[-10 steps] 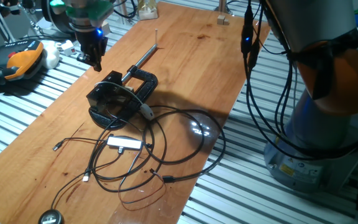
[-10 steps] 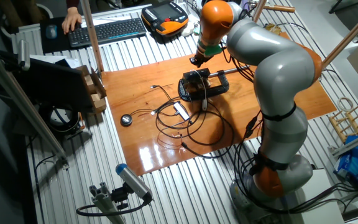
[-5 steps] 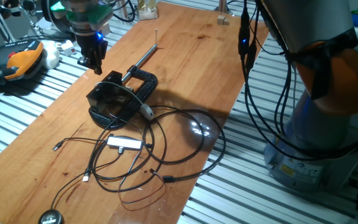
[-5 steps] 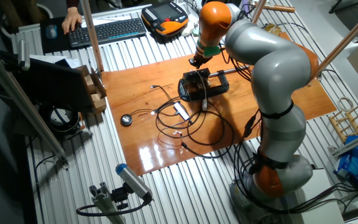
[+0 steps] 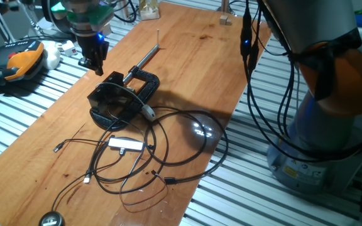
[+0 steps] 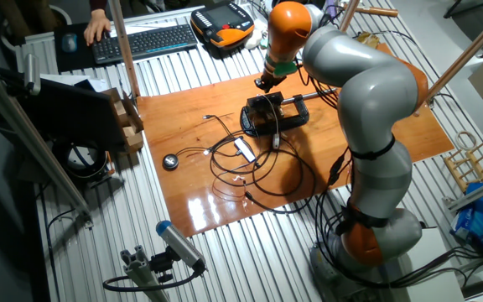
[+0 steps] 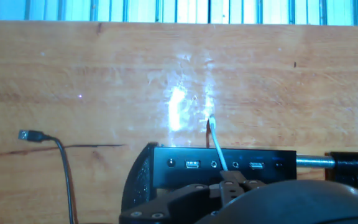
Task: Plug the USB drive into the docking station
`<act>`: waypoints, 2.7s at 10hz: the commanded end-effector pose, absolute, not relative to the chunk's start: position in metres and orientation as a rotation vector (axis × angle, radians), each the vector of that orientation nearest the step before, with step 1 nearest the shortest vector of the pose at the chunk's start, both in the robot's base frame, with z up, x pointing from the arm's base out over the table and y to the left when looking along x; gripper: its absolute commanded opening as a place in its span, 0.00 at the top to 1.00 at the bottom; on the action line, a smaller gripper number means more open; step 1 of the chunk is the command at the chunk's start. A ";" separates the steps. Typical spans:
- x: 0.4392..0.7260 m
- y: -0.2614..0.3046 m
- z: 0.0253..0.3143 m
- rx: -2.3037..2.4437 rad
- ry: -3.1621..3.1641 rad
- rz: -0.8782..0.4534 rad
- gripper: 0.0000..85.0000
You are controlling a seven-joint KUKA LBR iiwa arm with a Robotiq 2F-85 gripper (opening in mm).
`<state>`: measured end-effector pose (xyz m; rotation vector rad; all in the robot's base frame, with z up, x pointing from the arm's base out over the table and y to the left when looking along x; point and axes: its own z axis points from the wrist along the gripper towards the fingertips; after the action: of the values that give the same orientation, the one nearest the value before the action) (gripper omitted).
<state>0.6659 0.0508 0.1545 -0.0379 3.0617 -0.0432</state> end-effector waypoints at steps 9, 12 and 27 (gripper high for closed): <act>0.670 0.052 0.152 -0.135 3.020 0.002 1.00; 0.684 0.053 0.138 -0.121 3.026 0.012 1.00; 0.703 0.059 0.112 -0.061 2.953 0.026 0.40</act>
<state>0.7034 0.0593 0.1115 -0.0605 2.9514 0.0233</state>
